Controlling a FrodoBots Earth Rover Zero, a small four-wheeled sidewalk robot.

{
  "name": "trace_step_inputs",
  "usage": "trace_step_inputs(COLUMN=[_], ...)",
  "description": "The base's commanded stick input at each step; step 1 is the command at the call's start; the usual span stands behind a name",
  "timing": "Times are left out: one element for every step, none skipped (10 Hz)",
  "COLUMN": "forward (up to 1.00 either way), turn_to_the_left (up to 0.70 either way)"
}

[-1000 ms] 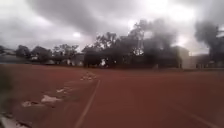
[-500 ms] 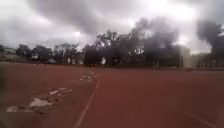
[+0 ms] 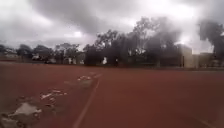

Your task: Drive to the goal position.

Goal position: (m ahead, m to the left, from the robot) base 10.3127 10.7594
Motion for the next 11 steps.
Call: trace_step_inputs(forward=[0.70, 0.70, 0.70, 0.70, 0.70, 0.70, 0.70, 0.70, 0.70, 0.70, 0.70], turn_to_the_left=[0.35, 0.35, 0.35, 0.35, 0.35, 0.35, 0.35, 0.35, 0.35, 0.35, 0.35])
